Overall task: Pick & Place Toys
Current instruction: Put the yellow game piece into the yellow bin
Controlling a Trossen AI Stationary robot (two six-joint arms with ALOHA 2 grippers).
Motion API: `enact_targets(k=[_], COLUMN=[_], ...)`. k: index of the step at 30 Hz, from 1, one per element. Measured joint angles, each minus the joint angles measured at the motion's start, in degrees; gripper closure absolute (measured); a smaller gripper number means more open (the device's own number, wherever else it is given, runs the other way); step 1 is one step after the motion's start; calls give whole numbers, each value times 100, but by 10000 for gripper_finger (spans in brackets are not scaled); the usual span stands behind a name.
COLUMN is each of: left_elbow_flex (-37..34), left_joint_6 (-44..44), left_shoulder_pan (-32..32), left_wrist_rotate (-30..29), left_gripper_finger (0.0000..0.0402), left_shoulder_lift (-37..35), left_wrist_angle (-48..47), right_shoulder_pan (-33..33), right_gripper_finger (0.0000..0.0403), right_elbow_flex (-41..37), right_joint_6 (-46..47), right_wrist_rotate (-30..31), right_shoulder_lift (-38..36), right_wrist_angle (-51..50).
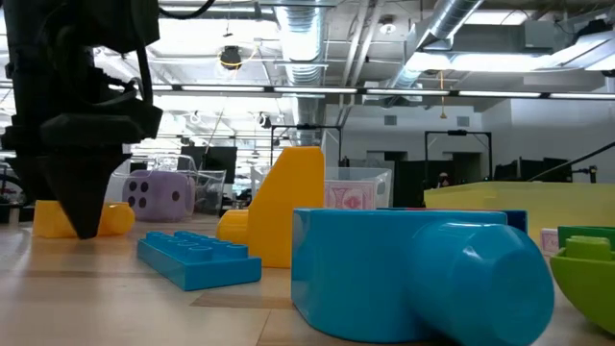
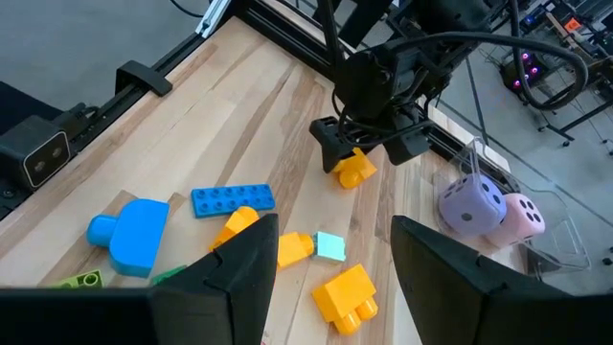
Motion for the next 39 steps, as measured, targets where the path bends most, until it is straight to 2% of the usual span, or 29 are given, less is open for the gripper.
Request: enact_targets(k=[11,19,25,30,36,39], left_elbow_flex=[-1,-2,-5,-5,-1,-1], left_joint_6=[77,394,981,1853,3136,3560], left_shoulder_pan=[0,0,0,-3,-60,-57], left_wrist_rotate=[-173,-261,-294,-317,-263,-174], left_gripper_finger=[142,142,139,138,140,140], left_shoulder_lift=[0,-12,-242,-905,-1846,-2204], left_wrist_angle=[-3,136,513,1228,2522,3079], right_shoulder_pan=[0,129,391,437,337,249], right_gripper_finger=[207,207,207,207,207,207], right_elbow_flex=[0,-1,1,-6,-13,22], right_joint_6=[149,409,468,294,-171,-449], right_wrist_rotate=[10,170,152,168,167,169], right_shoulder_lift=[0,-343,-479,-376,-258,-110], right_wrist_angle=[-271,-568,-574,-572,-355,134])
